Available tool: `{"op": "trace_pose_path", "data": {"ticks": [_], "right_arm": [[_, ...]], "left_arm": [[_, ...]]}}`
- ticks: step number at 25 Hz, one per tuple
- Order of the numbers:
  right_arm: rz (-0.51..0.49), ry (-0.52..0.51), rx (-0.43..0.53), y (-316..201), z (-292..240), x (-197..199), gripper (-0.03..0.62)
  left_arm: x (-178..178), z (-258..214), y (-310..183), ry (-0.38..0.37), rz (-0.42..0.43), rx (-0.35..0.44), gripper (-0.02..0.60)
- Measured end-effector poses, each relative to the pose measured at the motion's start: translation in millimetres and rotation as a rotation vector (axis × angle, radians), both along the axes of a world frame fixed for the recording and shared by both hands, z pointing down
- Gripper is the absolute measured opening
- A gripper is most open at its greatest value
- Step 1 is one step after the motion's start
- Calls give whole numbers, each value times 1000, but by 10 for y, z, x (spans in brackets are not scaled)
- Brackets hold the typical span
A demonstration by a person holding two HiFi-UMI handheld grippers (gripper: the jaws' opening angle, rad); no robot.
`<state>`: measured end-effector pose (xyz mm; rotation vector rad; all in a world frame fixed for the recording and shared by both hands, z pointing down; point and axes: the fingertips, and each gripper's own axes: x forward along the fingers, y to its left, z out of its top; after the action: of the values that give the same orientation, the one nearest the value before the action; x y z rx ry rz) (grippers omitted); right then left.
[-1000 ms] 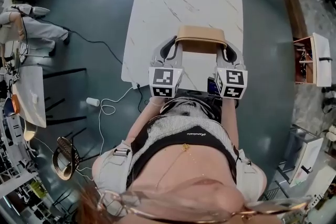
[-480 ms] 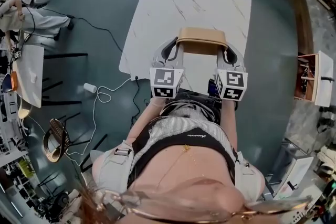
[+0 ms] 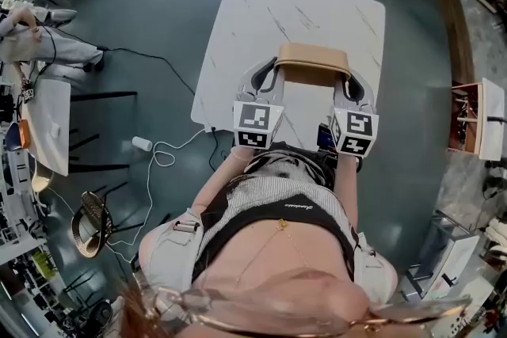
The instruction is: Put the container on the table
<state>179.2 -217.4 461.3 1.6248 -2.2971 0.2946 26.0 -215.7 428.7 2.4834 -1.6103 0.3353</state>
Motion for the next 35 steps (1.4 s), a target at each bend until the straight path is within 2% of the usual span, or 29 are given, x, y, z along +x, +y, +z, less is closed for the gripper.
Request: {"op": "trace_pose_path", "data": {"ticks": [11,23,35], "right_arm": [[56,33,-2,-182,-18,-429,60],[94,48,-19,-161,34,-464,60],[75,49,-19,-195,25,-463,59]], "left_arm": [[-431,27,-286,31,66,-16,29],[-464,94,-315,34,103,-29,29],[-464,75,-312,26,88,-30,31]]}}
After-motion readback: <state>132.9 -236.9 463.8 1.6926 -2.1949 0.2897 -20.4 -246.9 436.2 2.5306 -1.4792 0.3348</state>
